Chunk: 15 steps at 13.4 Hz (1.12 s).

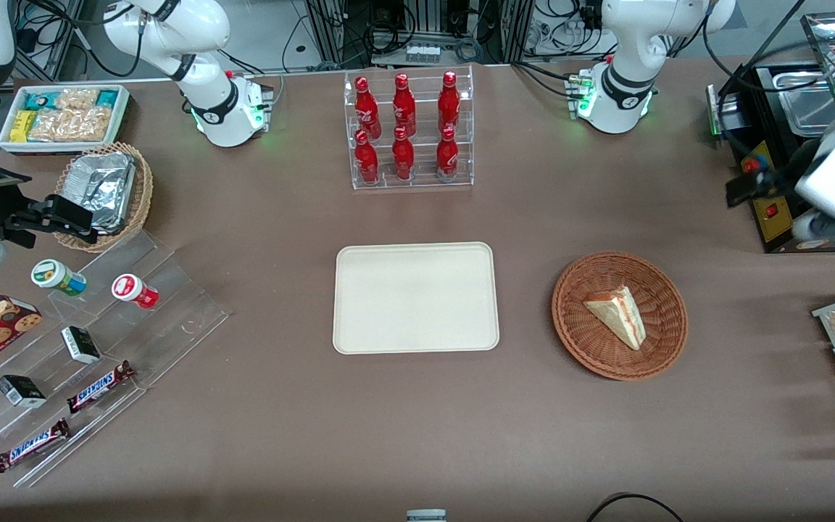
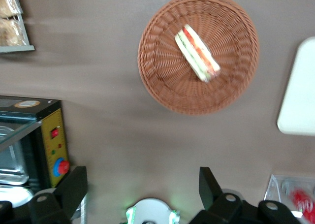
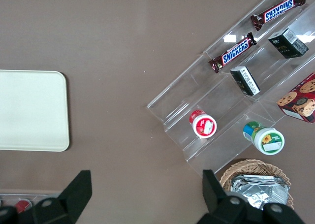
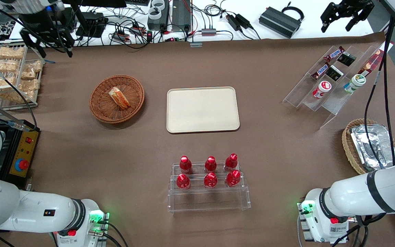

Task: Place sandwich from basket to tray
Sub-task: 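Move the left gripper down over the wrapped sandwich in the wicker basket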

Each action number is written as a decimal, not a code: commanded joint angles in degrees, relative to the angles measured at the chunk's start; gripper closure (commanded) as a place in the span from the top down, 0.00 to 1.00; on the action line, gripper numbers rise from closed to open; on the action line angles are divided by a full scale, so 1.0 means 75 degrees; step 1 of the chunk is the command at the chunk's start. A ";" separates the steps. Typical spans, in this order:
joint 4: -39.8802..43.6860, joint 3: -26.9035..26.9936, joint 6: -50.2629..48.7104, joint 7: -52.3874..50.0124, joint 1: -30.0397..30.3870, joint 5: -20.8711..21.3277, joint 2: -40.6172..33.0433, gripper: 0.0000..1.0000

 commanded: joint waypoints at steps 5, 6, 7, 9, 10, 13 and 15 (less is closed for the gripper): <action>-0.3425 -0.0078 0.4484 -0.5293 -0.0174 -0.0079 0.0216 1.00; -0.3638 -0.0090 0.4956 -0.5801 -0.0371 -0.0079 0.0357 1.00; -0.3698 -0.0090 0.5227 -0.6003 -0.0466 -0.0079 0.0520 1.00; -0.3780 -0.0102 0.5871 -0.6343 -0.0712 -0.0079 0.0884 1.00; -0.3827 -0.0102 0.6176 -0.6461 -0.0760 -0.0079 0.1071 1.00; -0.3980 -0.0102 0.6682 -0.6521 -0.0924 -0.0079 0.1260 1.00; -0.3956 -0.0102 0.6881 -0.6521 -0.0924 -0.0079 0.1458 1.00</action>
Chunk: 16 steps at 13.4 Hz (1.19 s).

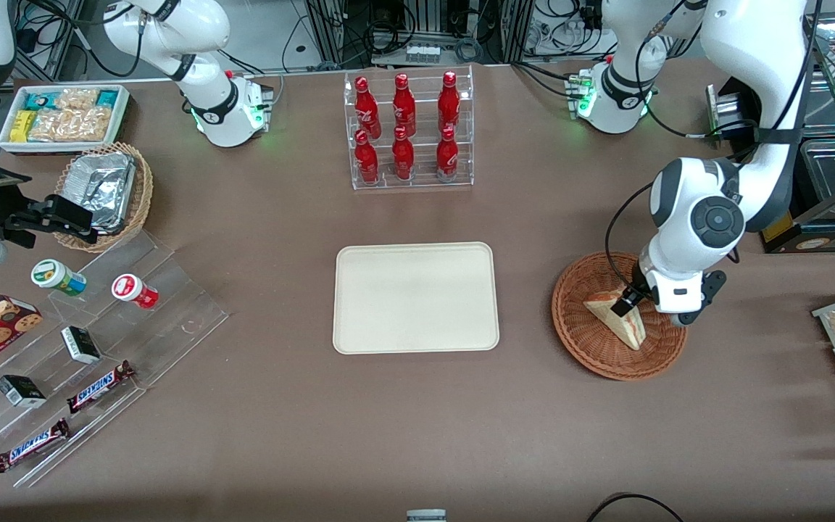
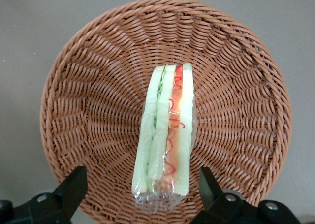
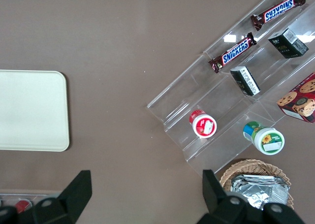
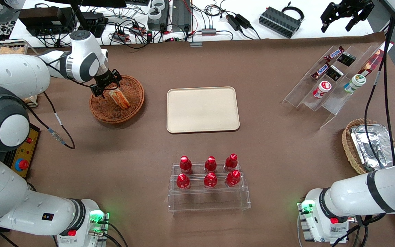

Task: Place sandwich from basket to tray
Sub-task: 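Close the left gripper on the sandwich and lift it, then carry the held sandwich over to the cream tray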

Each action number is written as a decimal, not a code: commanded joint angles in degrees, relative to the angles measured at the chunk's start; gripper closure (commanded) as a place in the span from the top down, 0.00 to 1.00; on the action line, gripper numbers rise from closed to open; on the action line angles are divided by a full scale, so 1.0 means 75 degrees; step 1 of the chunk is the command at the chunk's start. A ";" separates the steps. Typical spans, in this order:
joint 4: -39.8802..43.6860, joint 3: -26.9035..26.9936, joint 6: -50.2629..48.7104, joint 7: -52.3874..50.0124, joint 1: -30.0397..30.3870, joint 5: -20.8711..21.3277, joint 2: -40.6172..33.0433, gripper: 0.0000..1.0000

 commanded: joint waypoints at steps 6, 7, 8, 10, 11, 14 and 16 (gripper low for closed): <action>-0.0017 0.0050 0.0619 -0.0151 -0.0093 -0.0046 0.0371 0.82; -0.0005 0.0061 0.0619 -0.0186 -0.0093 -0.0046 0.0417 0.68; 0.0018 0.0050 0.0619 -0.0279 -0.0105 -0.0046 0.0441 0.47; 0.0065 0.0050 0.0596 -0.0292 -0.0117 -0.0046 0.0465 0.02; 0.0146 0.0050 0.0538 -0.0292 -0.0117 -0.0046 0.0465 0.00; 0.0776 0.0050 -0.0533 -0.0153 -0.0233 0.0024 0.0255 0.00; 0.1910 0.0050 -0.2442 0.0279 -0.0572 0.0095 0.0196 0.00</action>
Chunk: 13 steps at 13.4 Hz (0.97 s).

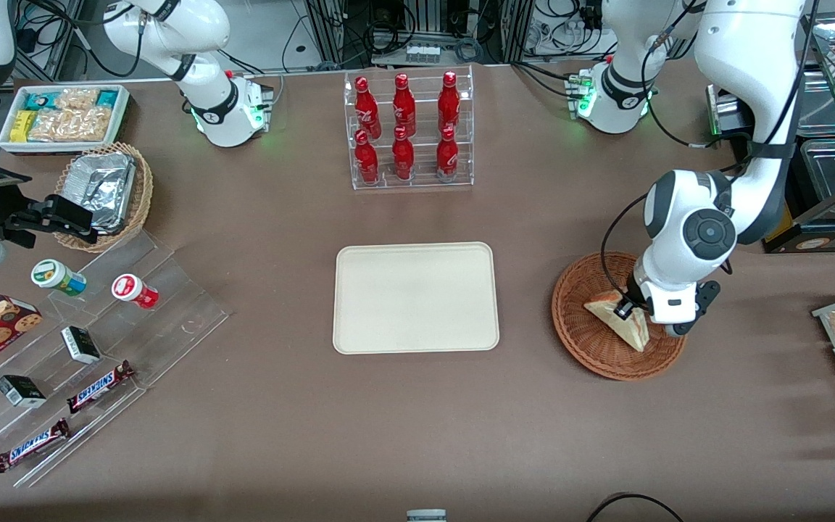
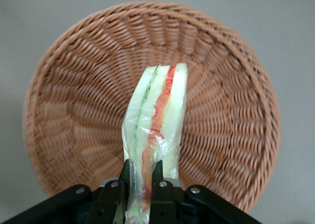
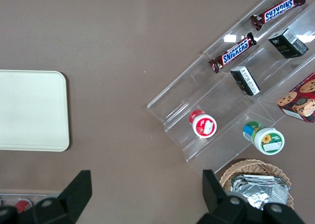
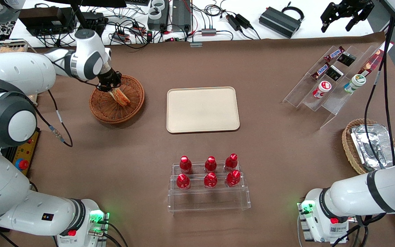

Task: Place sandwich from basket to tray
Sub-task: 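Carry the held sandwich over to the cream tray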

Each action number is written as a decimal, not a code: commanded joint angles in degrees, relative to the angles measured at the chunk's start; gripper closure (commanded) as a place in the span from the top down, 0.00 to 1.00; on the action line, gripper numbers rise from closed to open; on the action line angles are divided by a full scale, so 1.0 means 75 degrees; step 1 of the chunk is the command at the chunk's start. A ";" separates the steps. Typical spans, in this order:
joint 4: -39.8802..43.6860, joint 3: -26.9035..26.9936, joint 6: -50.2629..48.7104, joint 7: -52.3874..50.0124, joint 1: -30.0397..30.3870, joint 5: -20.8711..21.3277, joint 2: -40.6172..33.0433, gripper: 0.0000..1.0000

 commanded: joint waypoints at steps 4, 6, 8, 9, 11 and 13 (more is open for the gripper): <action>0.2707 0.0067 -0.3401 0.0443 -0.1200 0.0053 -0.0074 0.00; 0.2897 0.0067 -0.3463 0.0641 -0.1856 0.0053 0.0054 0.00; 0.2979 0.0067 -0.3323 0.1122 -0.2349 0.0030 0.0276 0.00; 0.3235 0.0067 -0.3264 0.1135 -0.2595 0.0030 0.0510 0.00; 0.3774 0.0067 -0.3217 0.1263 -0.2924 0.0018 0.1130 0.00; 0.4150 0.0055 -0.2879 0.1300 -0.3287 -0.0041 0.1693 0.00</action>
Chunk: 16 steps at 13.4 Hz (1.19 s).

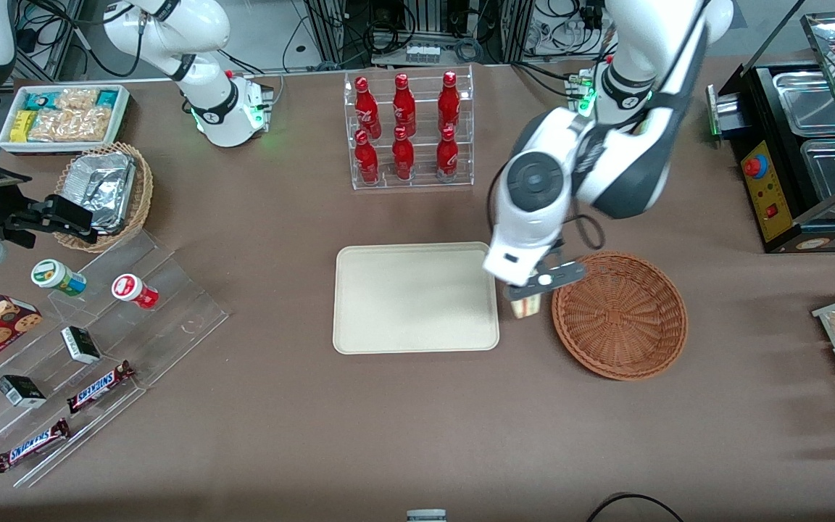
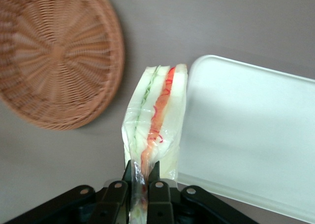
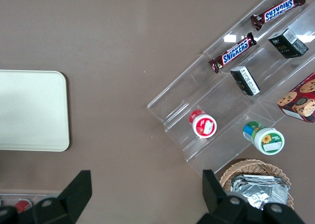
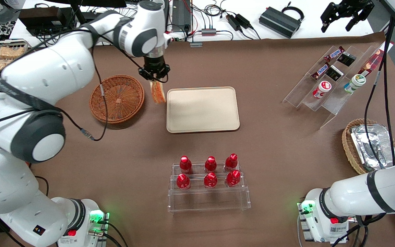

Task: Place sandwich from basket to tray
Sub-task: 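Carry the held sandwich over to the cream tray, then lower the sandwich onto the tray and open the left gripper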

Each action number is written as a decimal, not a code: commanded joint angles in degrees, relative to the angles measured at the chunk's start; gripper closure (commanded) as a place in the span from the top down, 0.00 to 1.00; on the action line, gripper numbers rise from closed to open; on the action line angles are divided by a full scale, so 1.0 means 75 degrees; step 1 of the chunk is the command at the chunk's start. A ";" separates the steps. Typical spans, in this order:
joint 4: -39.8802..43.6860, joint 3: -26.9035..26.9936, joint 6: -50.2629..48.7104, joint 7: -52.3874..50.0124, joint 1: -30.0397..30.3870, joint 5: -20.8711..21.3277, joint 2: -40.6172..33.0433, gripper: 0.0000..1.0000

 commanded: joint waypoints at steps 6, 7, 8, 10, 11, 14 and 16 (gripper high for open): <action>0.1629 0.0134 0.0532 0.0057 -0.1229 -0.0063 0.2081 0.00; 0.1629 0.0134 0.0579 -0.0072 -0.1347 -0.0063 0.2140 0.00; 0.1629 0.0134 0.0649 -0.0154 -0.1429 -0.0063 0.2210 0.00; 0.1629 0.0123 0.0847 -0.0202 -0.1535 -0.0051 0.2316 0.00; 0.1652 0.0134 0.0930 -0.0214 -0.1570 -0.0051 0.2398 0.00; 0.1944 0.0134 0.0978 -0.0400 -0.1653 -0.0051 0.2760 0.00; 0.2004 0.0123 0.0989 -0.0460 -0.1653 -0.0051 0.2890 0.00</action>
